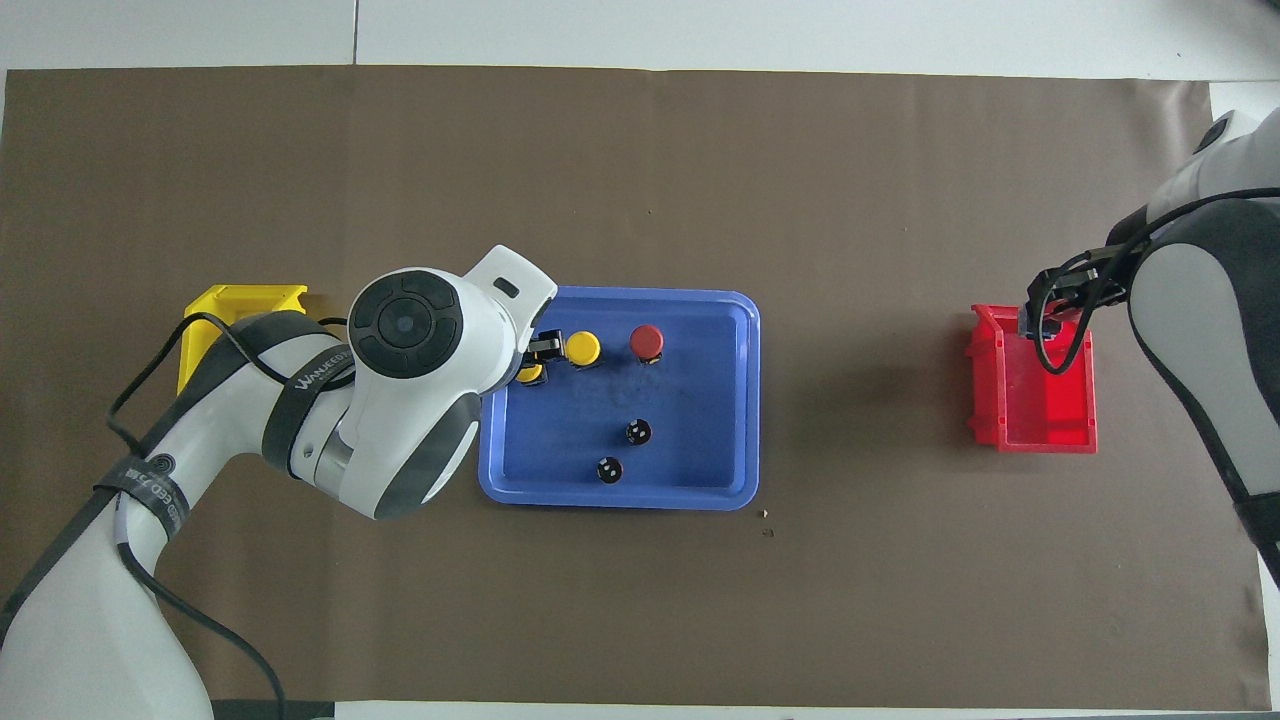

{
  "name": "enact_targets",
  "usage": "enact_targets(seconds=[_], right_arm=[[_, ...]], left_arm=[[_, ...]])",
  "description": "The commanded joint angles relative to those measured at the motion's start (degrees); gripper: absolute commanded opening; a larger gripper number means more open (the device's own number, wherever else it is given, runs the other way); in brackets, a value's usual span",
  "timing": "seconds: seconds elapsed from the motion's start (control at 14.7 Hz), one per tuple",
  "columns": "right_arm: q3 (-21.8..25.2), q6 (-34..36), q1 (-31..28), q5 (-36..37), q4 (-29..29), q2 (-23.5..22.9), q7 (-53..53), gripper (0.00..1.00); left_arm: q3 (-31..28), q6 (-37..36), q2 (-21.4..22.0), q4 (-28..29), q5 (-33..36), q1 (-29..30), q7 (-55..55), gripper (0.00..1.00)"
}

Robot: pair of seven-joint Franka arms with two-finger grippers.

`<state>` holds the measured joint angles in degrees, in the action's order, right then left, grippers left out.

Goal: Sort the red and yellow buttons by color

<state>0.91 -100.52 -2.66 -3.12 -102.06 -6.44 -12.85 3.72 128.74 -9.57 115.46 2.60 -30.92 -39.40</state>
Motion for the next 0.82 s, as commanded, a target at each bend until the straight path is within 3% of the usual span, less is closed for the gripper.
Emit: enact_targets(seconds=[0.0,0.27,0.54,0.61,0.68,0.75], right_arm=[[-0.9,-7.9,-2.6,-0.8,-11.2,4.9,-5.3,0.16],[-0.7,-17.5,-4.4,-0.8,-22.0,8.6,-9.0,0.16],[-0.7,-21.4,-4.6,-0.8,-27.0,10.3,-9.0,0.16],[-0.7,-22.4,-4.6,-0.8,-28.2,10.7,-9.0,0.16],[-0.6,-23.0,-4.6,-0.8,-29.2,11.1,-9.1,0.16],[-0.6,-23.1,-4.6,-0.8,-30.0,11.5,-9.2,0.16]], left_arm=[[-0.8,2.5,0.6,1.2,1.2,-0.9,-1.6,0.78],[-0.8,2.7,0.4,1.7,1.2,-1.0,-1.6,0.75],[-0.8,3.9,-0.8,1.7,1.3,-1.3,-1.7,0.73],[-0.8,3.8,-0.8,1.7,1.2,-1.3,-1.8,0.68],[-0.8,3.9,-0.8,1.6,1.2,-1.3,-3.0,0.53],[-0.8,4.0,-0.8,1.6,1.2,-1.6,-4.9,0.31]])
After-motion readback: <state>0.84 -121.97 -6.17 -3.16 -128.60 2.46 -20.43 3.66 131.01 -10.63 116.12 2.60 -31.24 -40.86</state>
